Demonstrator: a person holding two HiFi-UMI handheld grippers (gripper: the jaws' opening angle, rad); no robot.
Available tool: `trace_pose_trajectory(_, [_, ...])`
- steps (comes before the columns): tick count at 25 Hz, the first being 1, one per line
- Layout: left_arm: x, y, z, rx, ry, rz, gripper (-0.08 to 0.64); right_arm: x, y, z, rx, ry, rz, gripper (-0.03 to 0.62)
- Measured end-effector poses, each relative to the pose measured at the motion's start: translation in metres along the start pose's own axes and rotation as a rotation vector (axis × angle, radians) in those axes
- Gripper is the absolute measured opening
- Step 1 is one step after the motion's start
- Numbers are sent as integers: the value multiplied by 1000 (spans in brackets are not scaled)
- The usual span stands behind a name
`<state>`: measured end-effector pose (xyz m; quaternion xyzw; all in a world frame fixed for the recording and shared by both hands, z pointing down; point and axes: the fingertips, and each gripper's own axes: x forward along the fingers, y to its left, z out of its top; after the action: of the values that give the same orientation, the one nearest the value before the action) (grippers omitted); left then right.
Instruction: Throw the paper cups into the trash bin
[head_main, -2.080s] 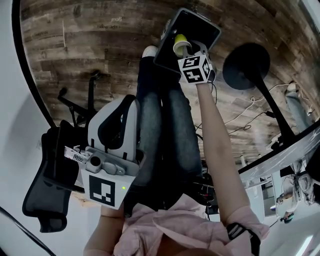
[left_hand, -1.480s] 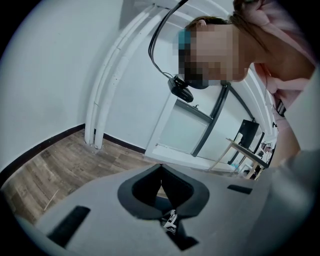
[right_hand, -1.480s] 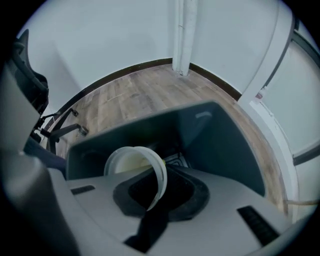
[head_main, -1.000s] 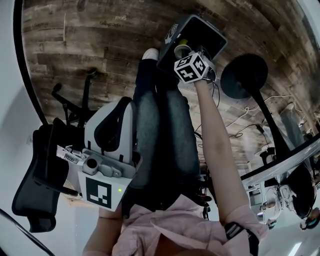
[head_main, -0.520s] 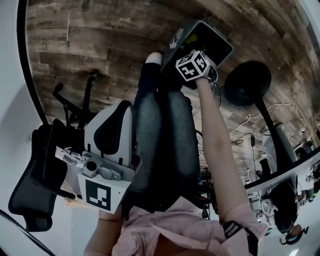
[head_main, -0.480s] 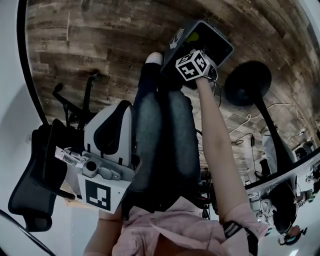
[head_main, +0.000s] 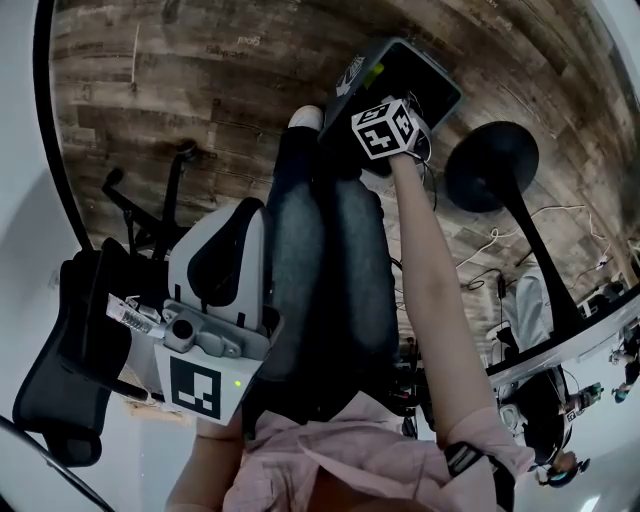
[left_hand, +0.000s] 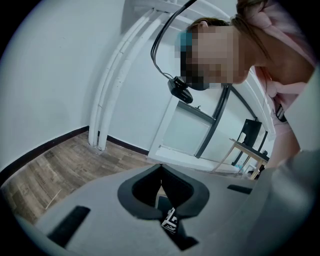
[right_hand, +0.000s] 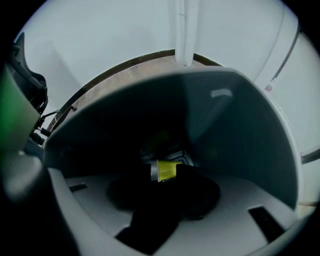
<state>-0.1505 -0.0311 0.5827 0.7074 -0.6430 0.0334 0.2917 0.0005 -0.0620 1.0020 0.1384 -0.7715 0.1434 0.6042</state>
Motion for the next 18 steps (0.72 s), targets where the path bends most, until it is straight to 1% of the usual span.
trace_pose_trajectory(1, [-2, -1, 1, -3, 0, -2, 15, -5, -4, 1, 19, -11, -24, 155])
trace_pose_trajectory(2, [-4, -2, 3, -6, 1, -5, 15, -12, -9, 2, 43, -24, -52, 92])
trace_pose_trajectory(3, [-6, -4, 4, -10, 4, -9, 15, -19, -13, 2, 70, -35, -79, 44])
trace_pose_trajectory(6, [-15, -8, 10, -16, 15, -20, 15, -39, -24, 3, 146, -67, -128, 34])
trace_pose_trajectory(10, [-24, -14, 21, -15, 32, -27, 15, -66, -28, 5, 198, -104, -156, 31])
trace_pose_trajectory(13, [-28, -20, 35, -14, 37, -34, 15, -85, -30, 9, 240, -117, -161, 31])
trace_pose_trajectory(16, [-30, -29, 50, -12, 42, -56, 15, -108, -31, 19, 346, -177, -147, 31])
trace_pose_trajectory(18, [-30, -34, 58, -9, 47, -72, 15, -122, -34, 27, 386, -215, -147, 31])
